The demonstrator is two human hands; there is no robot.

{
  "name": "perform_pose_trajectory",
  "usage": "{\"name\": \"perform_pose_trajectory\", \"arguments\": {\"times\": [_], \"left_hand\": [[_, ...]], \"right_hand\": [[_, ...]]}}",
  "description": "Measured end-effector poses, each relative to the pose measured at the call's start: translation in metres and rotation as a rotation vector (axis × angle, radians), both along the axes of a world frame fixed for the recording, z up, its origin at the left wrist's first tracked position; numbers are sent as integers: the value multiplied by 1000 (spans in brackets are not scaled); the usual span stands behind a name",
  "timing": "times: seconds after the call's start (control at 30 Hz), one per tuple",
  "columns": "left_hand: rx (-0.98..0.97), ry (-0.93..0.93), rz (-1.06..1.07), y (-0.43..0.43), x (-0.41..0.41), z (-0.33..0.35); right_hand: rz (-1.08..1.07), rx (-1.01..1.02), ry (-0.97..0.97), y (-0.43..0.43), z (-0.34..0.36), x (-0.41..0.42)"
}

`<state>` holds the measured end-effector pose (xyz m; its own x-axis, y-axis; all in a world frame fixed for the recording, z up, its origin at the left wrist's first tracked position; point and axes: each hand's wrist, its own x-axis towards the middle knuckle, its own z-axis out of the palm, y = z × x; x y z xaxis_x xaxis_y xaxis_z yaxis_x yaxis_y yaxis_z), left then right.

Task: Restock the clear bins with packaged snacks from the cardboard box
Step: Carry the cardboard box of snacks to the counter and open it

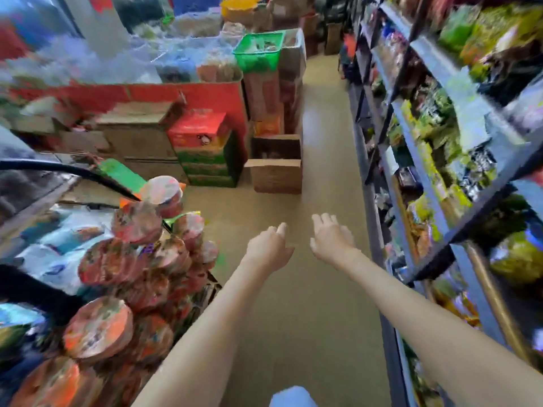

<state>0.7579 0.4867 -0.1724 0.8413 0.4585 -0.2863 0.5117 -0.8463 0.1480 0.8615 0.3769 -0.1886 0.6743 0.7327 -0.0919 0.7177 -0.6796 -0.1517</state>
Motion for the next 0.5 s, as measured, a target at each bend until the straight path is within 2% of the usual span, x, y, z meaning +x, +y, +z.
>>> {"name": "perform_pose_trajectory", "arguments": {"times": [0.23,0.37,0.5], "left_hand": [[-12,-26,101,144,167,-18],[-18,-7,113,234,267,-33],[-5,-64,121,316,357,-28]], "right_hand": [[102,17,24,160,-11,171],[100,-46,25,242,-18,264],[95,-29,27,318,-3,357]]}}
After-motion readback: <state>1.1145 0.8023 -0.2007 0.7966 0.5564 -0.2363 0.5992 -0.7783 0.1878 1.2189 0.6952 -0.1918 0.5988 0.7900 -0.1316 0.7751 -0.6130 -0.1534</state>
